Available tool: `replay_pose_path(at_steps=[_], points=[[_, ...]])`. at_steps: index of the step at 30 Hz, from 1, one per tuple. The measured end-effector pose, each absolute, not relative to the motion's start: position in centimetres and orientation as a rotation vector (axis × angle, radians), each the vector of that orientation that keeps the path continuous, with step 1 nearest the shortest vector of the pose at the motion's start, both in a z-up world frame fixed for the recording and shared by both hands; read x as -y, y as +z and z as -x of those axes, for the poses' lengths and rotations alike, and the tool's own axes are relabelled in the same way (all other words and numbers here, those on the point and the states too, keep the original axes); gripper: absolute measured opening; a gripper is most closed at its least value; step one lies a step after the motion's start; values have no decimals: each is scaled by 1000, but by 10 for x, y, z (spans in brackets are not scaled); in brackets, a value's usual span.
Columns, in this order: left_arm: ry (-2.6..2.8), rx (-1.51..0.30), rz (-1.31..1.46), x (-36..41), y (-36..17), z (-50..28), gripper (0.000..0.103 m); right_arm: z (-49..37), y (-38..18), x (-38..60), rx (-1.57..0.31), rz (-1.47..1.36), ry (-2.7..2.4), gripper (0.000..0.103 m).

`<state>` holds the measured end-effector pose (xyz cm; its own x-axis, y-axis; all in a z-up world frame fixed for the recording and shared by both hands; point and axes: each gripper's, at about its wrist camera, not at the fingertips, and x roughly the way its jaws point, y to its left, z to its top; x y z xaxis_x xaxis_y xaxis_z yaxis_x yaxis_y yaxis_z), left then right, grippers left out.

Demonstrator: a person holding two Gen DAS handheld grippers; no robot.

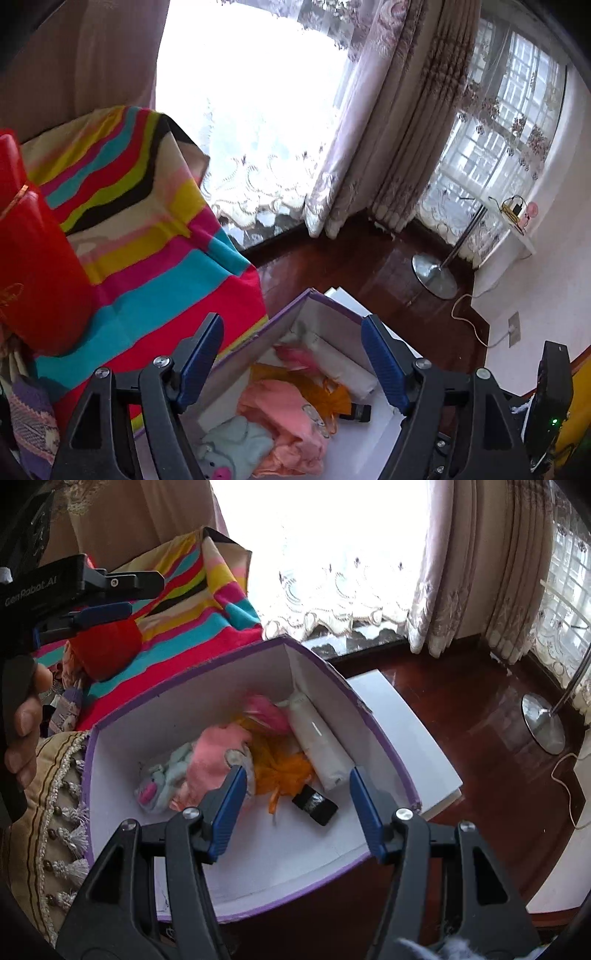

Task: Organize soft objects
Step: 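Open the right tool to drop the pink cloth while the left tool drops the pouch, then move both tools back over the pile of soft items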

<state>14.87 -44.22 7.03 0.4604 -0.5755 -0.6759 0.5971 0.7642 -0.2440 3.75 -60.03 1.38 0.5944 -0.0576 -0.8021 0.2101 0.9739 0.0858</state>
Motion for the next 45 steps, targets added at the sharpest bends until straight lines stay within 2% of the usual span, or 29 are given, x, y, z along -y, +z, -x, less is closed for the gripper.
replay_pose_path(at_steps=[2, 5, 23, 45], points=[[-719, -792, -38, 434, 74, -145, 78, -40, 19, 592, -911, -158, -144, 62], [-725, -779, -77, 421, 78, -138, 78, -43, 26, 577, -887, -143, -104, 69], [-606, -776, -29, 285, 79, -123, 78, -89, 39, 463, -908, -137, 112, 69], [-245, -805, 283, 80, 53, -170, 78, -151, 28, 353, -1032, -77, 299, 69]])
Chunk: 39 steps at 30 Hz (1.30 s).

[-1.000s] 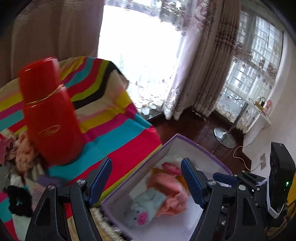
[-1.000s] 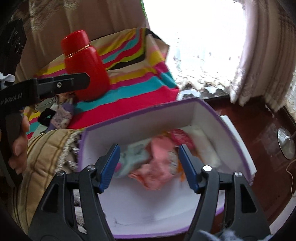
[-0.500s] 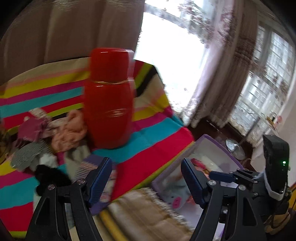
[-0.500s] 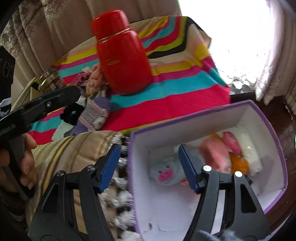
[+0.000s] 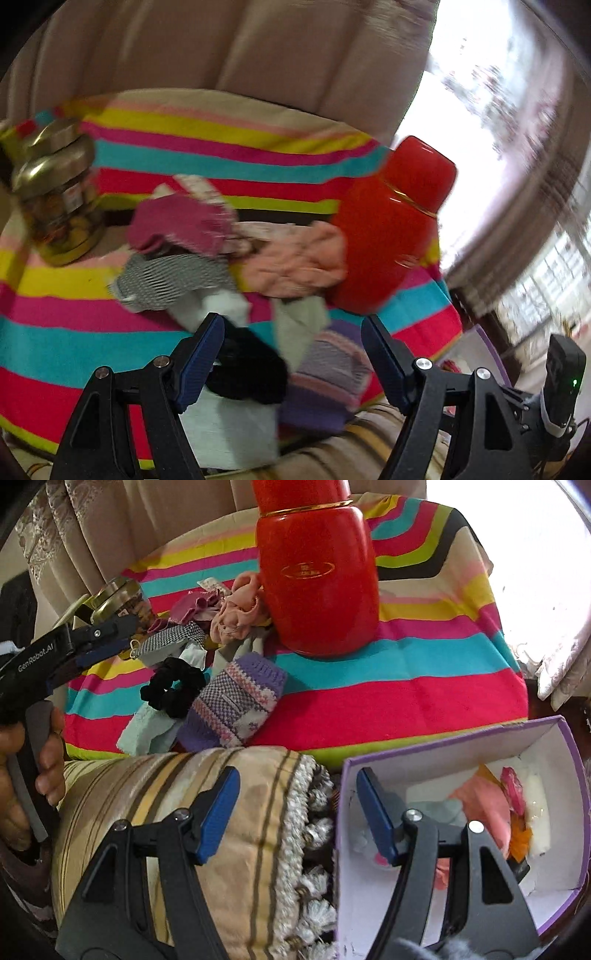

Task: Organize soft objects
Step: 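Move both tools back over the pile of soft items, then grasp the purple knit sock with the right tool while the left tool grasps the black scrunchie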

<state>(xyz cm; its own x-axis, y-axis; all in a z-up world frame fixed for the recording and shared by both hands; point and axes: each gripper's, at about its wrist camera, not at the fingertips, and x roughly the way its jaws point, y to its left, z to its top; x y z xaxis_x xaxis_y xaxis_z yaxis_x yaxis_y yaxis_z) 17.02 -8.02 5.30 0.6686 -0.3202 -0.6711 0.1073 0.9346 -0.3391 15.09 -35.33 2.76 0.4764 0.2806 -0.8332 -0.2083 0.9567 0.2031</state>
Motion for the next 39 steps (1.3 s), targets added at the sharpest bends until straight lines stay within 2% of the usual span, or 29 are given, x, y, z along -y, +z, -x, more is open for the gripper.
replay_pose_path(at_steps=[8, 16, 22, 28, 30, 34, 37, 38, 39], points=[[-132, -873, 424, 26, 22, -184, 77, -178, 23, 323, -1112, -104, 334, 69], [-170, -915, 424, 32, 4, -189, 77, -211, 7, 288, -1198, -119, 326, 75], [-184, -962, 375, 43, -13, -195, 75, -228, -9, 271, -1232, -109, 294, 75], [-230, -983, 284, 64, -21, -198, 63, -239, -15, 263, -1224, -113, 261, 75], [-249, -997, 256, 70, -24, -200, 53, -244, -18, 259, -1228, -105, 252, 75], [-265, -1030, 252, 73, -31, -202, 45, -246, -22, 258, -1217, -105, 261, 75], [-276, -1032, 245, 76, -31, -201, 27, -245, -24, 256, -1207, -93, 266, 74], [-278, -1028, 245, 76, -31, -200, 20, -244, -24, 256, -1202, -94, 271, 69], [-279, -1022, 249, 75, -30, -199, 18, -244, -25, 254, -1199, -95, 272, 63]])
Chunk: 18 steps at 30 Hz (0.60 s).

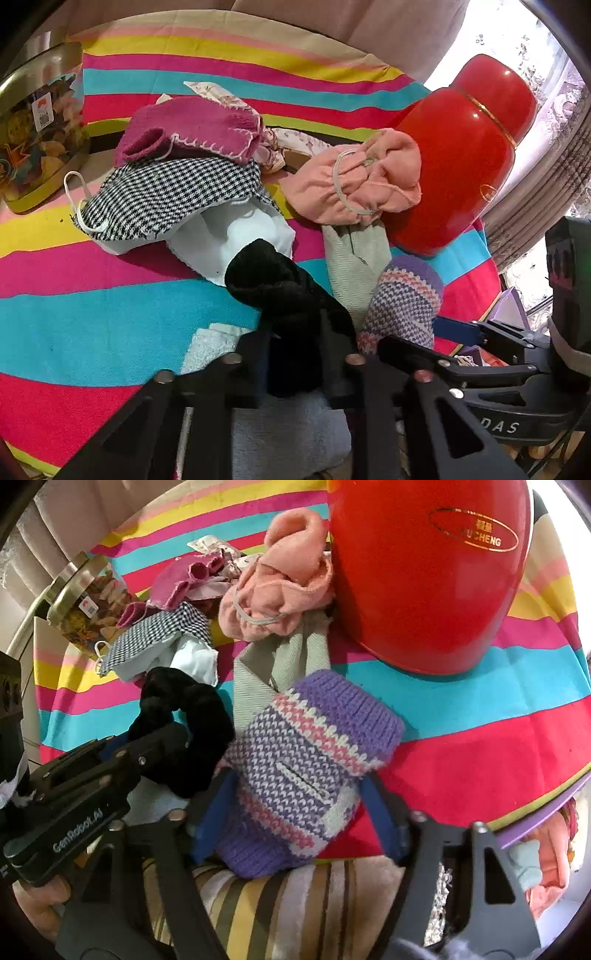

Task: Organize soft objects
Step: 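Grasp the purple knit sock with the right tool while the left tool grasps the black scrunchie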

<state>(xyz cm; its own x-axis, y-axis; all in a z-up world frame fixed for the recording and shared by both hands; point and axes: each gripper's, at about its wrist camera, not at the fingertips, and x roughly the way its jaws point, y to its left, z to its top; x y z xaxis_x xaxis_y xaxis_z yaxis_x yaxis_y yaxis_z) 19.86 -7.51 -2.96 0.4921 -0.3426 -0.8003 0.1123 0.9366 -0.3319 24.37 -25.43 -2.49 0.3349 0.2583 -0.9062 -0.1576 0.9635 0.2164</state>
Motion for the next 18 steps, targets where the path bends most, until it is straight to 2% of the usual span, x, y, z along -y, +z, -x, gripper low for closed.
replay_pose_path(at_steps=[1, 3, 4, 6, 8, 12, 18], points=[[-280, -1017, 254, 75, -29, -198, 17, -243, -25, 255, -1195, -96, 273, 60], [-282, -1002, 273, 72, -27, -196, 16, -240, -23, 254, -1183, -97, 285, 44], [-284, -996, 279, 70, -26, -195, 15, -239, -23, 255, -1177, -97, 290, 41], [-279, -980, 289, 67, -23, -194, 15, -237, -20, 257, -1163, -106, 299, 28], [-270, -957, 294, 65, -18, -192, 15, -233, -17, 262, -1147, -124, 308, 23], [-245, -899, 288, 64, -4, -184, 14, -228, -7, 268, -1101, -141, 325, 18], [-221, -818, 274, 66, 12, -176, 14, -210, 22, 276, -977, -99, 291, 18]])
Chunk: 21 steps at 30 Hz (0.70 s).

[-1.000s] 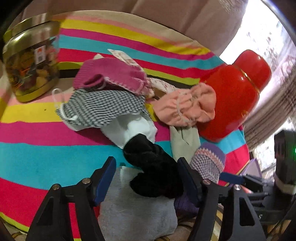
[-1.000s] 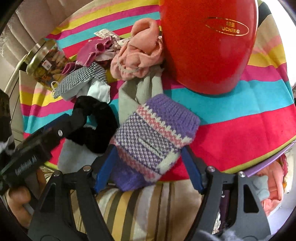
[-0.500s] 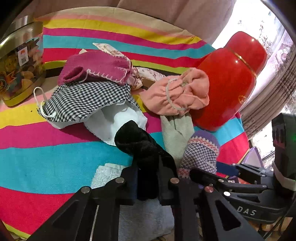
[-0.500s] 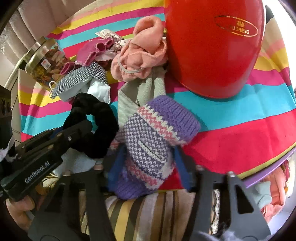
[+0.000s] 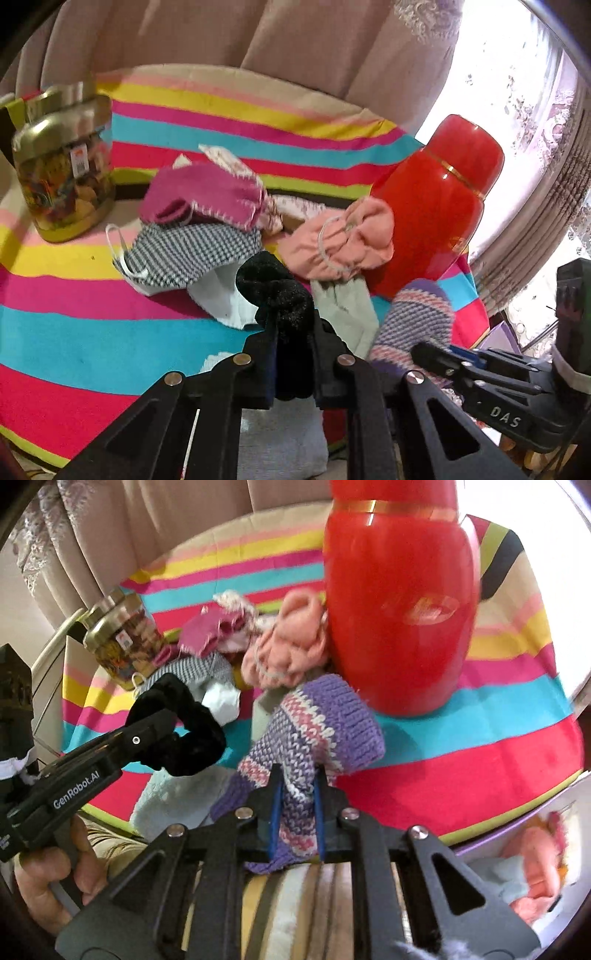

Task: Organize soft objects
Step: 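Grasp the purple knit sock with the right tool while the left tool grasps the black scrunchie, then carry the purple sock and black scrunchie into the box and release both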

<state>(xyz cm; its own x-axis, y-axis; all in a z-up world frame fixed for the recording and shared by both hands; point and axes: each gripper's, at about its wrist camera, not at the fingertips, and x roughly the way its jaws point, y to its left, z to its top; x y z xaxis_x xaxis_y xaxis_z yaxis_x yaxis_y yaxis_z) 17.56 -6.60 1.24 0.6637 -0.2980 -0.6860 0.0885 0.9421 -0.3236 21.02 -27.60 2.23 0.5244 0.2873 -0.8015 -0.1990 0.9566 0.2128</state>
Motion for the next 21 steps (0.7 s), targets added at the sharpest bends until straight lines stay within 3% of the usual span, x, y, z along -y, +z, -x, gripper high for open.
replay_pose_path(at_steps=[21], points=[[-372, -730, 216, 143, 65, -147, 14, -151, 61, 367, -852, -63, 98, 18]])
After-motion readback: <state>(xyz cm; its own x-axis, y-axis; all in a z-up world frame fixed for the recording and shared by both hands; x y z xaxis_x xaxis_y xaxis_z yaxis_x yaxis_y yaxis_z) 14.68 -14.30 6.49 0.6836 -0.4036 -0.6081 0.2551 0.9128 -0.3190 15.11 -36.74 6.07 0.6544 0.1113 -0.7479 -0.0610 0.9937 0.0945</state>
